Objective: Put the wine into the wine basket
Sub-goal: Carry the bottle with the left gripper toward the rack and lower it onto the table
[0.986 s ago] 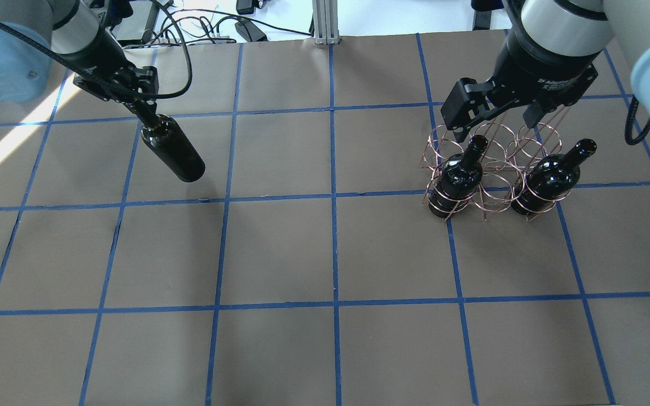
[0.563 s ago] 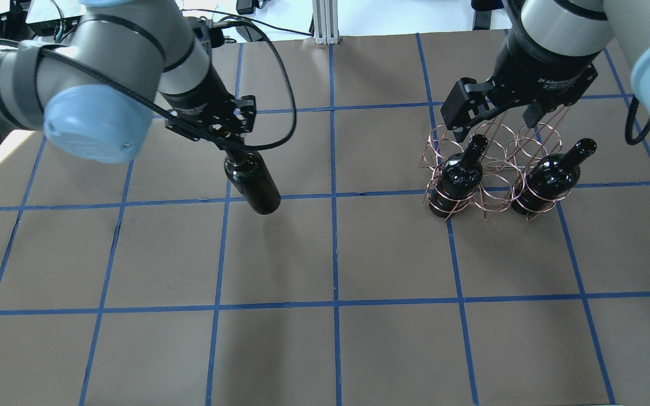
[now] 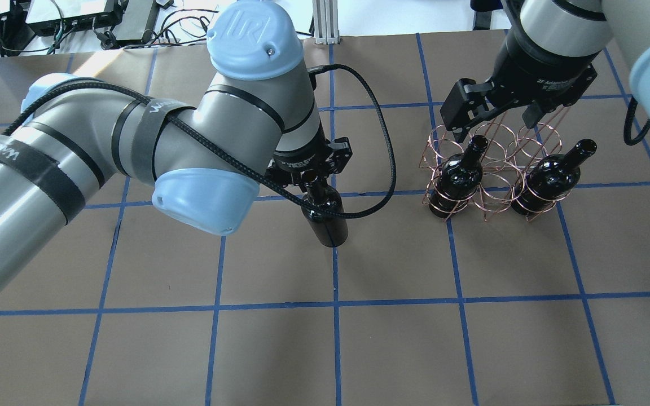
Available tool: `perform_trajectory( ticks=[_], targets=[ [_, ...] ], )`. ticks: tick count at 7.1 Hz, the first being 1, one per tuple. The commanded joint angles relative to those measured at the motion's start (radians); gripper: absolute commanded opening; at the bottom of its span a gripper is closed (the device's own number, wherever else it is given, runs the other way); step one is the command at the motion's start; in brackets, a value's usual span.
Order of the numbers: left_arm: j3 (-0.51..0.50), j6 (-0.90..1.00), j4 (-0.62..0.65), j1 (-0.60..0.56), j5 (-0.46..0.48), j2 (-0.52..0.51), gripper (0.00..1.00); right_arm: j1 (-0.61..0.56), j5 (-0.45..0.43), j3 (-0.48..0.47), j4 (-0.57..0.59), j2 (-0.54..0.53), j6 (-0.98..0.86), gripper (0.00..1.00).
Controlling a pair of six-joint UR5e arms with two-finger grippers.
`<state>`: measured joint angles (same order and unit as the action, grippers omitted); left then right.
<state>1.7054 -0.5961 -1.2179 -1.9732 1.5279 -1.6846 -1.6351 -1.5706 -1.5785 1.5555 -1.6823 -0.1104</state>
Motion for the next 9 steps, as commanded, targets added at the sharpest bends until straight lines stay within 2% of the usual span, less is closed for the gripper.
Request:
perform_trajectory(
  ticks=[1, 5, 6, 9],
  targets=[
    [0.025, 0.009, 0.003, -0.007, 0.049, 0.0, 0.0, 0.0, -0.003, 0.0, 0.0, 0.001, 0.001, 1.0],
    [0.025, 0.019, 0.015, 0.001, 0.063, -0.007, 0.0, -0.003, 0.004, 0.002, 0.011, -0.002, 0.0, 1.0],
    [0.023, 0.068, 0.076, 0.02, 0.063, -0.009, 0.0, -0.003, 0.074, 0.002, 0.015, 0.001, 0.005, 1.0],
    [0.025, 0.073, 0.084, 0.028, 0.063, -0.024, 0.0, -0.003, 0.064, 0.0, 0.002, 0.0, 0.006, 1.0]
  ],
)
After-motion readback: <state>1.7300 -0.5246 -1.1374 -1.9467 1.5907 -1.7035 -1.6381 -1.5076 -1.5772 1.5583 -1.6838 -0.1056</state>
